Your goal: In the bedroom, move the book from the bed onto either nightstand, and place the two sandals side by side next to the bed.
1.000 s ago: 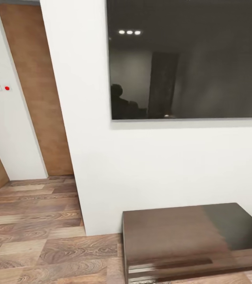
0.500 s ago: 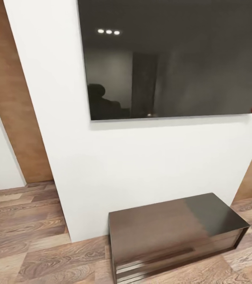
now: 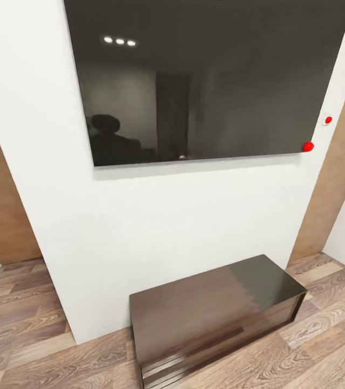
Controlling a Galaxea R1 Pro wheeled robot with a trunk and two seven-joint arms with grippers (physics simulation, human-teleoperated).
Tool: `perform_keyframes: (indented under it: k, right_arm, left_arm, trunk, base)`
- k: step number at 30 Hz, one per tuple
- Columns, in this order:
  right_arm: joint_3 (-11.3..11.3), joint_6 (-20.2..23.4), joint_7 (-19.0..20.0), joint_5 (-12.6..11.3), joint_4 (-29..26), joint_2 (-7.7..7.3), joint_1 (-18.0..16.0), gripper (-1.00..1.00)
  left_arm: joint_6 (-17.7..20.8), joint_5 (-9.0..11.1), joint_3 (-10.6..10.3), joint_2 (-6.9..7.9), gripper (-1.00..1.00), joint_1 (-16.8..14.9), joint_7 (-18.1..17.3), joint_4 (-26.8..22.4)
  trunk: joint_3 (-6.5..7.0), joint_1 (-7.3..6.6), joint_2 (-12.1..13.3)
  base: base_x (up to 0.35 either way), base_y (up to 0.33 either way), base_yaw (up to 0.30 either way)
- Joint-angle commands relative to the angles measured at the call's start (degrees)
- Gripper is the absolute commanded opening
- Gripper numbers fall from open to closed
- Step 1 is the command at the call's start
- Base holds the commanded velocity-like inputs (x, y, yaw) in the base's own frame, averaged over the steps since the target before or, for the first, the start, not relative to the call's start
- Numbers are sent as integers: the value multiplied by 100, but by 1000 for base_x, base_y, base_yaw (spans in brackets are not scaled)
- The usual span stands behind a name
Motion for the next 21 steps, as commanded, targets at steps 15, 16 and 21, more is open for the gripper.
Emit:
perform_keyframes:
  k: [15,16,21]
  right_arm:
    - [1,-5,-1,-1,-1,0,-1,100]
    - [1,-5,-1,-1,-1,0,-1,100]
    - [1,-5,-1,-1,-1,0,-1,100]
  left_arm:
    - [-436,-35,-16,3,100,0,3,-13]
    - [-439,-35,-10,3,100,0,4,-15]
    - [-442,-33,-4,3,100,0,3,-23]
  trunk:
    - [-4,0,-2]
    - [-4,0,-2]
    - [-4,0,-2]
  base:
    - [4,0,-257]
    - [120,0,-227]
    - [156,0,-220]
